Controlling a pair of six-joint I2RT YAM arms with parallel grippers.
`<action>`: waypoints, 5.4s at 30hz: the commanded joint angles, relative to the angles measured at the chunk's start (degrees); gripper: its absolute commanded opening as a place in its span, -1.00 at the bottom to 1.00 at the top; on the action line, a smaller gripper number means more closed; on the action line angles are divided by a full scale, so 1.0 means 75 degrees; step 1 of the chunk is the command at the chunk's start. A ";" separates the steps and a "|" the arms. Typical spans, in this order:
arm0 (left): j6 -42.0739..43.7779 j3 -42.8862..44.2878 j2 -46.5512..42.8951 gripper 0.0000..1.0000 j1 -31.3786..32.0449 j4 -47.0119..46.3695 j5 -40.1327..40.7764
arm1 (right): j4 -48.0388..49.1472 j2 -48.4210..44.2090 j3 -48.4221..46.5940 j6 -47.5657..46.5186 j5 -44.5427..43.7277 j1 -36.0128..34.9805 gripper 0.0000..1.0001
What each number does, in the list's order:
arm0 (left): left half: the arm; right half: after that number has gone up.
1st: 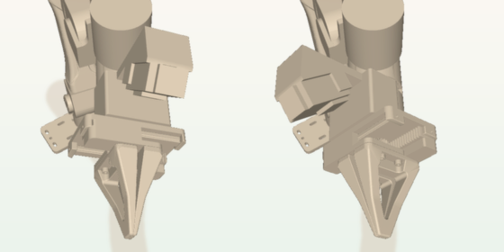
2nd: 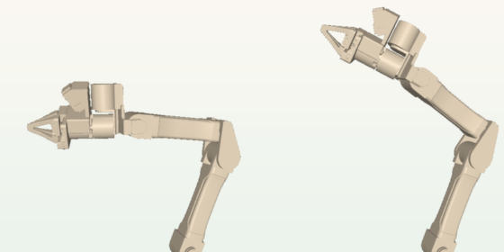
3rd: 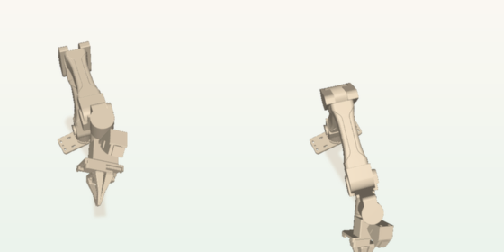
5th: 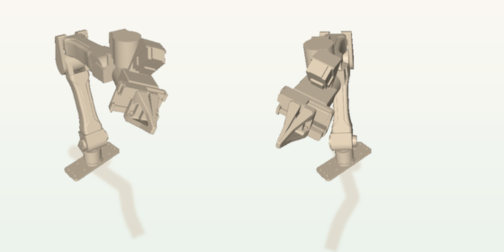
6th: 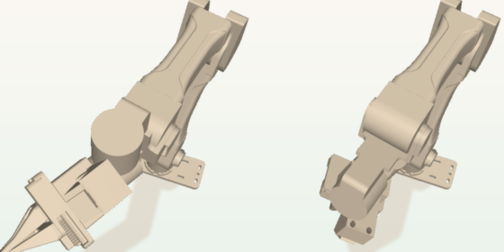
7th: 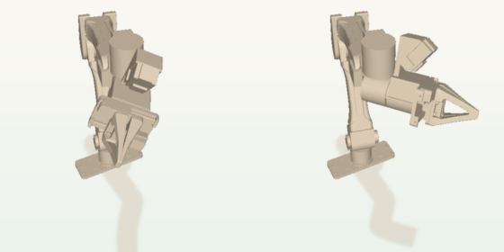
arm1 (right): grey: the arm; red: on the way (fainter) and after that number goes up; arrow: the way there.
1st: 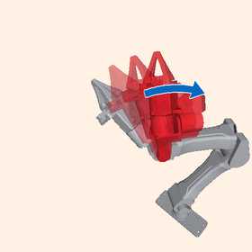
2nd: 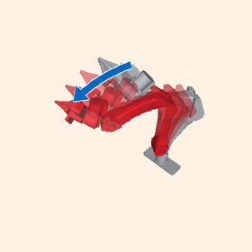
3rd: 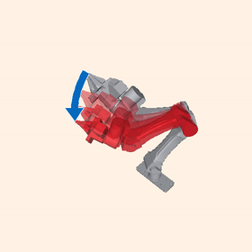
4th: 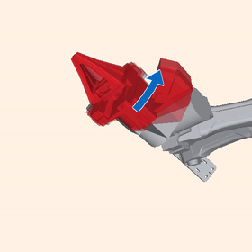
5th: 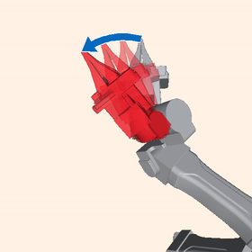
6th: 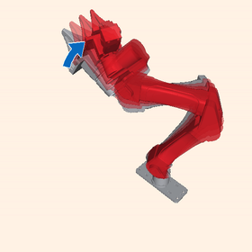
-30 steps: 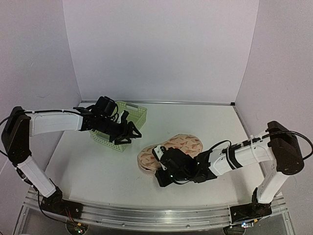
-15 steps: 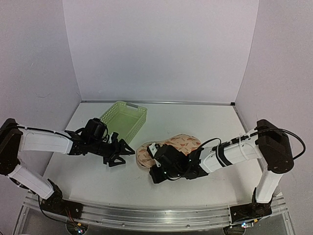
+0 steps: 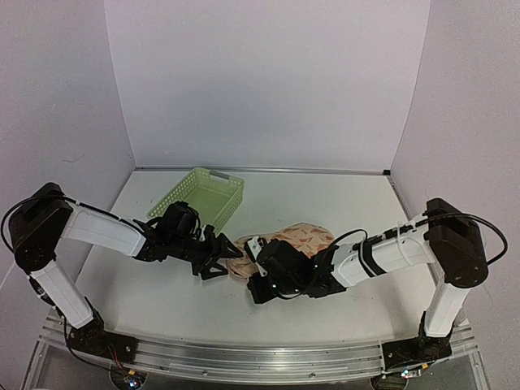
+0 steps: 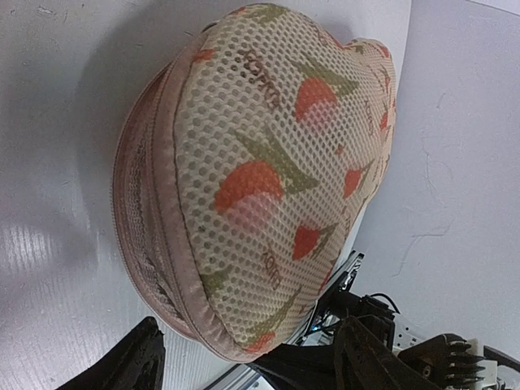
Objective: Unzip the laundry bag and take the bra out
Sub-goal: Hold the laundry bag at the center of the board, then unzip the zipper of the laundry bag, then hold the laundry bag at the center of the board, then unzip the zipper of the laundry bag.
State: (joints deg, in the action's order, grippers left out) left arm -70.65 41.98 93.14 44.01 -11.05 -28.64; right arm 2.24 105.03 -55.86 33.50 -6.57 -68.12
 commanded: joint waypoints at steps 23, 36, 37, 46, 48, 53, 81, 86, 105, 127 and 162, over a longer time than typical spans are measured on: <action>-0.0254 0.0280 0.0605 -1.00 0.0129 -0.0882 0.0130 | 0.0522 -0.0434 0.0306 0.0115 0.0213 0.0024 -1.00; 0.0439 0.0293 0.0435 -1.00 -0.0203 -0.0871 -0.0500 | 0.0070 -0.1512 0.1497 0.0323 -0.0499 0.0034 -1.00; 0.0530 0.0337 0.0436 -1.00 -0.0207 -0.0862 -0.0605 | -0.0005 -0.1574 0.1540 0.0316 -0.0598 0.0035 -1.00; 0.1439 0.0391 0.0074 -1.00 -0.0375 -0.0382 -0.1316 | -0.0543 -0.2008 0.2000 0.0253 -0.0988 0.0333 -1.00; 0.1776 0.0527 -0.0039 -1.00 -0.0410 0.0084 -0.1276 | -0.0634 -0.2106 0.2048 0.0228 -0.1043 0.0415 -1.00; 0.2537 0.0861 -0.0428 -1.00 -0.0567 0.1381 -0.0822 | -0.0879 -0.2286 0.2162 0.0248 -0.1158 0.0610 -1.00; 0.3003 0.1658 -0.0380 0.01 -0.0892 0.2335 -0.0523 | -0.0878 -0.2808 0.2614 0.1092 -0.0826 0.0803 -1.00; 0.3016 0.1608 -0.0663 0.16 -0.0811 0.2671 -0.0254 | -0.0698 -0.2606 0.2467 0.1327 -0.0603 0.0801 -1.00; 0.1525 0.1103 -0.1425 0.44 0.0747 0.2474 0.0745 | 0.0532 -0.1277 0.1430 0.1918 0.0115 0.0436 -1.00; 0.0127 0.1099 0.0868 0.85 0.1070 -0.0121 0.0790 | 0.0522 -0.0739 0.0709 0.1592 -0.0065 0.0246 -1.00; -0.0713 0.0630 0.1335 -1.00 0.0916 -0.1489 0.1231 | 0.0570 -0.1376 0.1557 0.1682 -0.0164 0.0211 -1.00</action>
State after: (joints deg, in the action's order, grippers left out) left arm -76.47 47.44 104.22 51.81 -20.01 -20.36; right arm 5.04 98.65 -45.56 45.74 -6.57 -66.08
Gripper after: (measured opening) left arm 0.014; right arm 0.009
